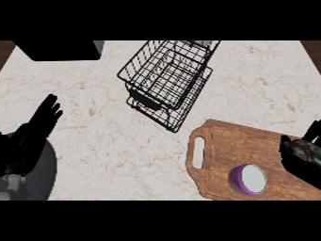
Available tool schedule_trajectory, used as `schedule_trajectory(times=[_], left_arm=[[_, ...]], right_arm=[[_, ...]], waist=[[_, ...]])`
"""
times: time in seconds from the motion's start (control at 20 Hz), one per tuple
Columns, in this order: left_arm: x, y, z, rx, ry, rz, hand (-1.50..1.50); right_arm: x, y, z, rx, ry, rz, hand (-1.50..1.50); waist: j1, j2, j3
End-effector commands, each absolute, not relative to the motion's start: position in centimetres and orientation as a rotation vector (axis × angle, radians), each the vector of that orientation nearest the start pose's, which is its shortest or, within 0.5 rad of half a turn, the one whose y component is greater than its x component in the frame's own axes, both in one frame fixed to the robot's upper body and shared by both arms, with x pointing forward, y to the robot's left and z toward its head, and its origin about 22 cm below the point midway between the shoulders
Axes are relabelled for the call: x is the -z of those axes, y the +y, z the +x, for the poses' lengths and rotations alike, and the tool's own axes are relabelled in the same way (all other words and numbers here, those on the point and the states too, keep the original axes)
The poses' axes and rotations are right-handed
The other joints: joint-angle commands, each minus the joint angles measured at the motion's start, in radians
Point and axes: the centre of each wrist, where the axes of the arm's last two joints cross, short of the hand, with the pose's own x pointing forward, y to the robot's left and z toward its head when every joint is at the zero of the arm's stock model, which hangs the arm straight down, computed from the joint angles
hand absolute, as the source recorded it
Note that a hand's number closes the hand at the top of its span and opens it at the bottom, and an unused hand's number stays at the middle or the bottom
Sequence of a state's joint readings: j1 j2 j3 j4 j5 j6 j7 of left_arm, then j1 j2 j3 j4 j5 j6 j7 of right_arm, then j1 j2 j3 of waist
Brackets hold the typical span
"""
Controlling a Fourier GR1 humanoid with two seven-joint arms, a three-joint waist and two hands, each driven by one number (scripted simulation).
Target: Pick the eggplant from the cutting board and place it in the tiered basket
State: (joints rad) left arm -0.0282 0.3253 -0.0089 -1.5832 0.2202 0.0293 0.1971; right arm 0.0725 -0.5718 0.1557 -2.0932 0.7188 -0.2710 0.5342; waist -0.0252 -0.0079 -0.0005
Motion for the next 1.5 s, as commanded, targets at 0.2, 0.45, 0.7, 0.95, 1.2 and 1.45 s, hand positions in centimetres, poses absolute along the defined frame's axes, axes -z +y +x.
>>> schedule_trajectory(times=[0.2, 0.45, 0.7, 0.95, 1.2, 1.45], left_arm=[[-4.3, 28.2, 27.1, 0.093, -1.429, 0.08, 0.0], [-3.0, 28.6, 25.2, 0.111, -1.42, 0.06, 0.0], [-3.2, 27.9, 25.8, 0.114, -1.421, 0.076, 0.0], [-3.6, 29.6, 25.7, 0.095, -1.414, 0.085, 0.0], [-4.7, 29.1, 26.3, 0.077, -1.424, 0.078, 0.0], [-3.4, 28.3, 26.2, 0.102, -1.435, 0.052, 0.0]], right_arm=[[-20.0, -21.7, 20.2, -0.561, -1.643, -1.042, 1.5], [-21.6, -16.7, 22.8, -0.596, -1.644, -1.025, 1.5], [-21.9, -11.7, 26.8, -0.596, -1.63, -0.997, 1.5], [-22.7, -7.8, 28.9, -0.572, -1.632, -0.958, 1.5], [-23.8, -5.1, 30.8, -0.598, -1.556, -0.965, 1.5], [-21.1, -6.7, 34.4, -0.561, -1.49, -0.938, 1.5]], waist=[[0.037, 0.01, -0.001], [0.053, 0.009, -0.002], [0.048, 0.01, -0.001], [0.039, 0.009, 0.0], [0.035, 0.008, 0.0], [0.032, 0.009, 0.0]])
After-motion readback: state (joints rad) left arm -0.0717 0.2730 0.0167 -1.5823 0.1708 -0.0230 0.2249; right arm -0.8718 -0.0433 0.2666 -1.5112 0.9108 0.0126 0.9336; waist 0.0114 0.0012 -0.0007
